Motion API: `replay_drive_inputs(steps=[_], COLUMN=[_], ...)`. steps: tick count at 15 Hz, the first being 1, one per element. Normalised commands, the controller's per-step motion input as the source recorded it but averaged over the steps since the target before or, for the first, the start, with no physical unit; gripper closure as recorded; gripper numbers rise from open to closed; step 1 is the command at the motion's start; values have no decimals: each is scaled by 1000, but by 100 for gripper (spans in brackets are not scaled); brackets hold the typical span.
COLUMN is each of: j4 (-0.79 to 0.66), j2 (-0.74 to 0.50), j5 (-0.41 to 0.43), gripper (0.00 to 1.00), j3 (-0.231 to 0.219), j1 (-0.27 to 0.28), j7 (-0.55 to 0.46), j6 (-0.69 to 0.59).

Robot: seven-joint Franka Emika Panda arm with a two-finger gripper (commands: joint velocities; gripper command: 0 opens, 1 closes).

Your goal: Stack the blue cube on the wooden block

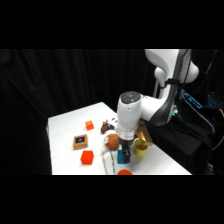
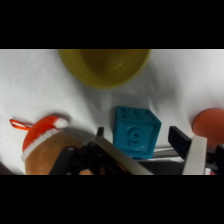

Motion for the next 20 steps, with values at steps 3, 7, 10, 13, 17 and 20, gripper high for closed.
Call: replay_drive_inputs(steps=[3,7,10,13,17,20], j4=[148,148,96,45,11,-26], j2=[165,146,81,46,5,-75], j5=[-121,-114,-81,-34,-1,36], gripper=[0,0,0,34,65,66], j3=[-144,-148,-108,-47,-11,52], j1=[135,128,101,50,20,-26], j7=[198,177,134,65,18,-68], j6=[136,112,107,112,92,8])
